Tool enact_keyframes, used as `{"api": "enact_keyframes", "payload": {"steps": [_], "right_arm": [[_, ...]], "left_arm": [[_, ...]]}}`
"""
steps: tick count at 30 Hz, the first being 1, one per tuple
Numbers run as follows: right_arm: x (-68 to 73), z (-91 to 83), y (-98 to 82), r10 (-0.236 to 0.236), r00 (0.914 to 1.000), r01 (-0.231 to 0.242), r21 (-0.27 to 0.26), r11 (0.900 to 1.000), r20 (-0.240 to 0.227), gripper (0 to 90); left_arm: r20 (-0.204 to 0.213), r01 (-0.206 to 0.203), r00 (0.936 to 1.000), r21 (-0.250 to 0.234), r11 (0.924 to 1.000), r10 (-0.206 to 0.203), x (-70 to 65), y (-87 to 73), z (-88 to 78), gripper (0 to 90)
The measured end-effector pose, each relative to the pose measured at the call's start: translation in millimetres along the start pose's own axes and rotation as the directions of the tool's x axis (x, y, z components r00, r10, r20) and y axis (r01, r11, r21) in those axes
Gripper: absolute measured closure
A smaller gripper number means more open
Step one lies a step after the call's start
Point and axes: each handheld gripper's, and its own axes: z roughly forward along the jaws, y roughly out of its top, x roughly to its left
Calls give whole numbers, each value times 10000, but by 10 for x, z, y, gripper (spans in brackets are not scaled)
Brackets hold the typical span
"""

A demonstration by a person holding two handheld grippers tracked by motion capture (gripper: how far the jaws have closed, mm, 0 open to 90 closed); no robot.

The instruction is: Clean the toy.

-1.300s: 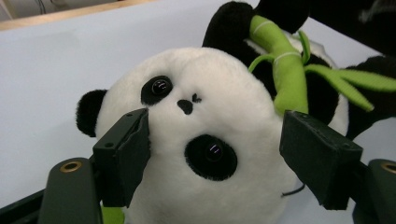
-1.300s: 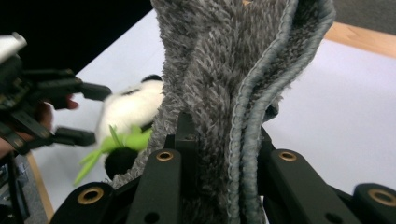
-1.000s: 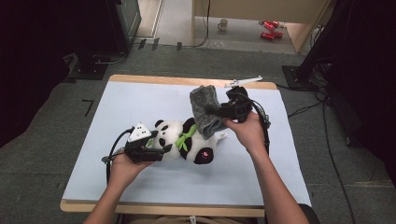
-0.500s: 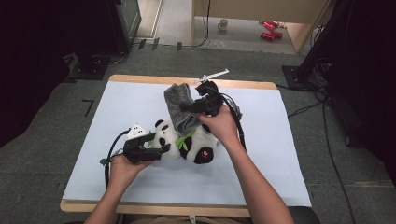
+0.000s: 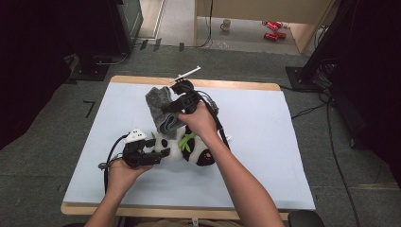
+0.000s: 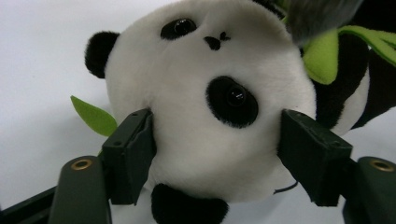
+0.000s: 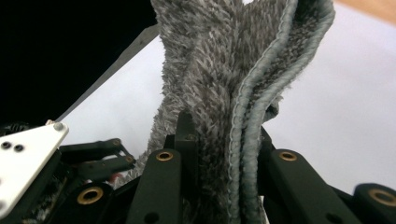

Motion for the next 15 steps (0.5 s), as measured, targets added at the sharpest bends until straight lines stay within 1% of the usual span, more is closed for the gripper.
{"api": "enact_keyframes", "payload": {"steps": [1, 2, 3, 5, 7, 9, 12, 14, 15], "right_arm": [[14, 73, 4, -45, 10000, 46, 120, 9999, -36, 742], [26, 165, -5, -44, 10000, 45, 385, 9992, -43, 742], [29, 219, -19, -28, 10000, 29, 573, 9984, -4, 742], [9, 380, -93, 11, 9998, -29, 1039, 9946, 176, 743], [-26, 454, -145, 109, 9995, -146, 1249, 9921, 306, 745], [-94, 478, -191, 299, 9988, -346, 1306, 9908, 377, 748], [-169, 438, -208, 324, 9977, -406, 1427, 9889, 593, 751], [-187, 406, -207, 222, 9960, -352, 1519, 9878, 864, 754], [-184, 377, -206, 32, 9941, -204, 1583, 9872, 1080, 757]], "left_arm": [[74, 121, 9999, -162, 9998, -120, 20, -5, 10, 303], [104, 171, 9998, -300, 9994, -168, 34, -9, 18, 309], [97, 200, 9998, -406, 9990, -196, 51, -12, 26, 312], [101, 280, 9996, -473, 9985, -276, 72, -19, 41, 329], [26, 280, 9996, -439, 9986, -279, 69, -31, 57, 351], [-99, 205, 9997, -491, 9986, -210, 50, -47, 65, 372], [-234, 137, 9996, -589, 9982, -151, 25, -64, 76, 400], [-335, 118, 9993, -615, 9980, -139, 6, -71, 82, 412], [-379, 98, 9992, -604, 9981, -121, 0, -73, 83, 419]]}}
